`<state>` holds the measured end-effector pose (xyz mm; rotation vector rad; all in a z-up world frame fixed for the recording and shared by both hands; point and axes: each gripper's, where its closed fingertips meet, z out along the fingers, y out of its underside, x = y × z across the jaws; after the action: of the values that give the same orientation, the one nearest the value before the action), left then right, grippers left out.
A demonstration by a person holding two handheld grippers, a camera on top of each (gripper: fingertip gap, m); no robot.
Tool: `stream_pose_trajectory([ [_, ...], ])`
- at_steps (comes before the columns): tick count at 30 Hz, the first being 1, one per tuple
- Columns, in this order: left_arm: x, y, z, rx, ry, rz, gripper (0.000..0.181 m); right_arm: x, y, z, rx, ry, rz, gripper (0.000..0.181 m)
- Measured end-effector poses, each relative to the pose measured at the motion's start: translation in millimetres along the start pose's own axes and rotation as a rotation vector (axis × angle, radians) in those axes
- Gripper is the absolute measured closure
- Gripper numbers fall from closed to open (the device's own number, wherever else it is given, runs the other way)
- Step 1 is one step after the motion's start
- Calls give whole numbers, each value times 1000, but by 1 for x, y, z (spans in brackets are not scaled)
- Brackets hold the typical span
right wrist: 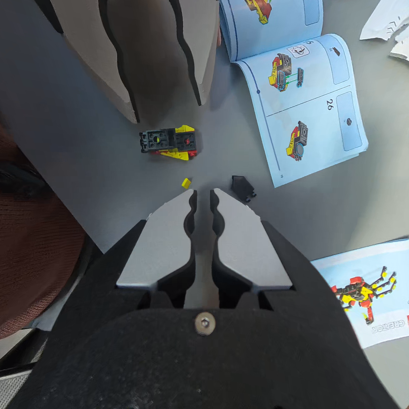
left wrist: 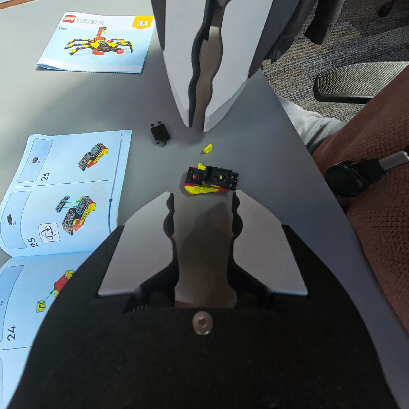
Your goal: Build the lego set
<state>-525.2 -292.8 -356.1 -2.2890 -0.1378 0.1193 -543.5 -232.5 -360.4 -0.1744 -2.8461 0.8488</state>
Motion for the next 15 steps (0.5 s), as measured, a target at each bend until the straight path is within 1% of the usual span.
stream_pose_trajectory([
  [2,1,-1,0,8,-1,3,131,-6,1,3,51,-48,24,171],
  [5,2,-3,1,8,-13,29,131,-9,-2,4,142,-15,-104,171],
  [8,4,-3,3,-4,-9,48,131,-15,-4,3,218,-90,-218,174],
  [11,5,-2,4,-14,-5,46,131,-13,-1,7,220,-145,-346,174],
  [13,5,-2,4,-26,-6,50,131,-13,2,11,200,-198,-390,173],
  [15,6,-2,3,-31,-6,47,131,-15,1,13,211,-248,-413,168],
])
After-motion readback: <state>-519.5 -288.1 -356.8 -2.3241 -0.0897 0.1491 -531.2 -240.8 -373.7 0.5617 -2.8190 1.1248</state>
